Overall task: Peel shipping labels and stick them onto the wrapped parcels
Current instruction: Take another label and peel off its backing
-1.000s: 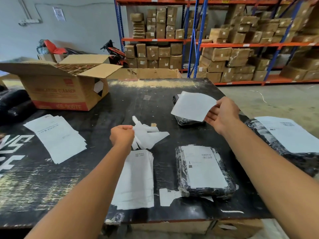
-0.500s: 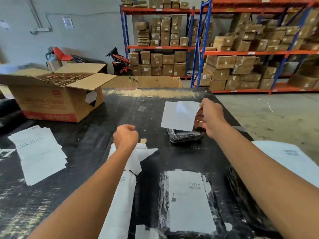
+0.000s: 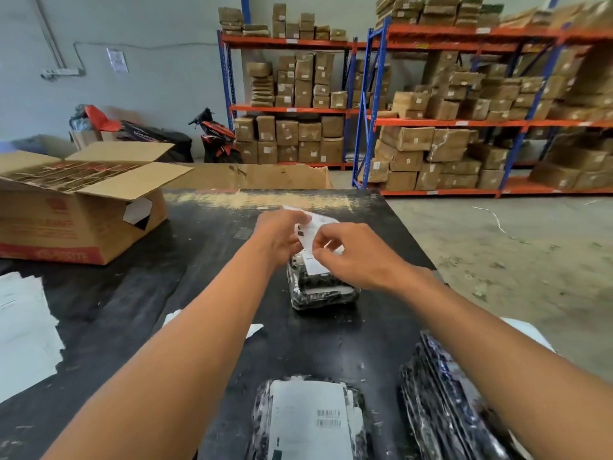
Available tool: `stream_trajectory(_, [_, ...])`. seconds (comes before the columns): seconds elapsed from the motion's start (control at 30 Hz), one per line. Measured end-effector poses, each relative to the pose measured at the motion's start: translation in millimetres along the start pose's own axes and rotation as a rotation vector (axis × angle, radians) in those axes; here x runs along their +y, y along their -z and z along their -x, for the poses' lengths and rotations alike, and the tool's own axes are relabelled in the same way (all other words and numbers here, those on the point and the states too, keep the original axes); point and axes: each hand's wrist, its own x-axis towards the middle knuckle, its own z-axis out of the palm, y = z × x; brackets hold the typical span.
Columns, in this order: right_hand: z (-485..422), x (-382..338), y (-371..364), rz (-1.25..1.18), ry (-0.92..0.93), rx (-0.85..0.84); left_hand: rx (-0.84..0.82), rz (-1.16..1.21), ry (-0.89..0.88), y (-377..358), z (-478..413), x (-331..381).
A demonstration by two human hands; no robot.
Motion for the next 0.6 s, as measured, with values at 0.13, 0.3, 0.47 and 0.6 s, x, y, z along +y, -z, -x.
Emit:
stream_trajectory(0.13, [-1,15,15,0.005,-0.023,-0.078,0.032,-0.030,-0.139,-15,-18,-8])
stream_trajectory(0.3, [-27,49,26,-0.039,-0.220,0.256,-0.049,0.020,-0.167,-26,-27,-14])
stream_trajectory(0.47, [-54,77,33,-0.681,-0.729,0.087,-0.182,0.074,-0.106,-25,-29,-19])
stream_trajectory(0.6, [-65,89,29,-0.810,-0.698,-0.022,-0.188,0.038,-0.085,-19,-38,-17])
